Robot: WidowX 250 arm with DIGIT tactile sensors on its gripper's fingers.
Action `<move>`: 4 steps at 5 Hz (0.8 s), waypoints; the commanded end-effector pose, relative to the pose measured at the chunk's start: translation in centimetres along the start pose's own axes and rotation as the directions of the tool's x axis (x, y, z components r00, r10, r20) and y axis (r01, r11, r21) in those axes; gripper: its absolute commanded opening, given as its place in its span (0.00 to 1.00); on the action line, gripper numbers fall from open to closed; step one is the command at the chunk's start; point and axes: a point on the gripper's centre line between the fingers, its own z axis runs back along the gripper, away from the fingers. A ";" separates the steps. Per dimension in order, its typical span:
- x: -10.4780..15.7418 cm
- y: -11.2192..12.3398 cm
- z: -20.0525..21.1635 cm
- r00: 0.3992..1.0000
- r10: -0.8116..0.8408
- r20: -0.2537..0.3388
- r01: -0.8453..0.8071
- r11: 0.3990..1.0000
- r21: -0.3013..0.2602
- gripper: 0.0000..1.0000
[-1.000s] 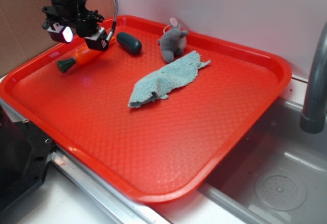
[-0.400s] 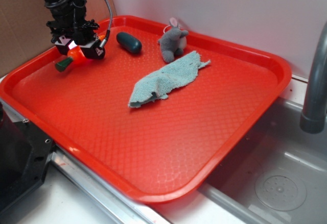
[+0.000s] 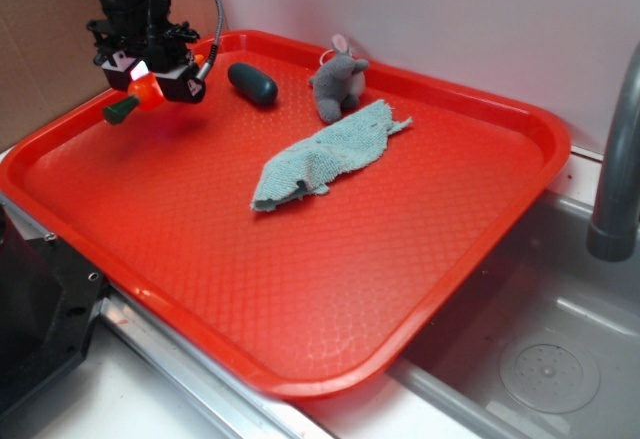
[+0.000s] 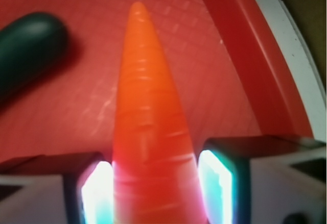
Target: Grab the carrot.
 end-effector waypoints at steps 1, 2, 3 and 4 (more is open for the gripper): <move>-1.2 -4.3 7.0 0.998 -0.062 0.030 0.062 0.998 -0.003 0.00; -3.4 -7.4 9.6 0.984 -0.178 -0.005 0.176 0.978 -0.111 0.00; -4.9 -9.5 11.4 0.977 -0.212 -0.032 0.204 0.965 -0.167 0.00; -6.3 -10.9 13.3 0.972 -0.232 -0.031 0.222 0.956 -0.194 0.00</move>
